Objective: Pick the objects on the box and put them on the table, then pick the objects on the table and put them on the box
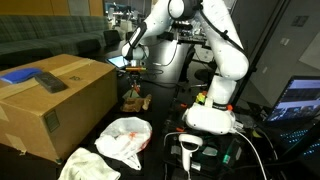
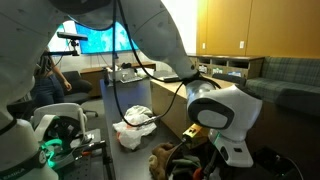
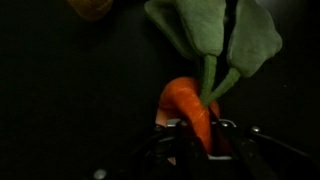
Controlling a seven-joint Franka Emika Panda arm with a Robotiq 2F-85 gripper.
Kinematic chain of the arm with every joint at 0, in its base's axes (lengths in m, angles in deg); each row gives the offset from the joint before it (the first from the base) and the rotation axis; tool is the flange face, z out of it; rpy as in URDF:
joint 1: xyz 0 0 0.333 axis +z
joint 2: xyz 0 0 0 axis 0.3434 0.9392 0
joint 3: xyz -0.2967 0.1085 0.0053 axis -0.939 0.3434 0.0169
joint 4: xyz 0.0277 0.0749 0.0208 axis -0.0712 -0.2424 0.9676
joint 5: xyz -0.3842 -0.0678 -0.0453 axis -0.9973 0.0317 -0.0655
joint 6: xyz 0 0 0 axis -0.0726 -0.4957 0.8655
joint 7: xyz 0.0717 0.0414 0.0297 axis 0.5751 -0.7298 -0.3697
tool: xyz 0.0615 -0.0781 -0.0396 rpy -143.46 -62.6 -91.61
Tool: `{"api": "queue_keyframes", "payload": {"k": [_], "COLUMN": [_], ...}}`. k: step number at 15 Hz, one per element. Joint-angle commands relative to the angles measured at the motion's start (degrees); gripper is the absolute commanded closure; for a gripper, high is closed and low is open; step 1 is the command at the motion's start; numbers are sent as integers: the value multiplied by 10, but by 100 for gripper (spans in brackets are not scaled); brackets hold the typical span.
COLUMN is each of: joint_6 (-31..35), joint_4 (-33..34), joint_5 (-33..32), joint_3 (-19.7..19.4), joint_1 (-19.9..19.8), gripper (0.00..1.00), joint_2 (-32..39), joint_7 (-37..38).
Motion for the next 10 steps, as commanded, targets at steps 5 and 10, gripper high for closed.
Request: {"api": "queue_keyframes", "payload": {"k": [5,10], "joint_6": [-78,-77], "joint_4": [-29,-56], "joint_5": [-17,-9], "joint_3": [2,4], "joint_1": [18,26], "gripper": [95,43], "joint_2": [-19,-37], "joint_7": [-11,-16]}}
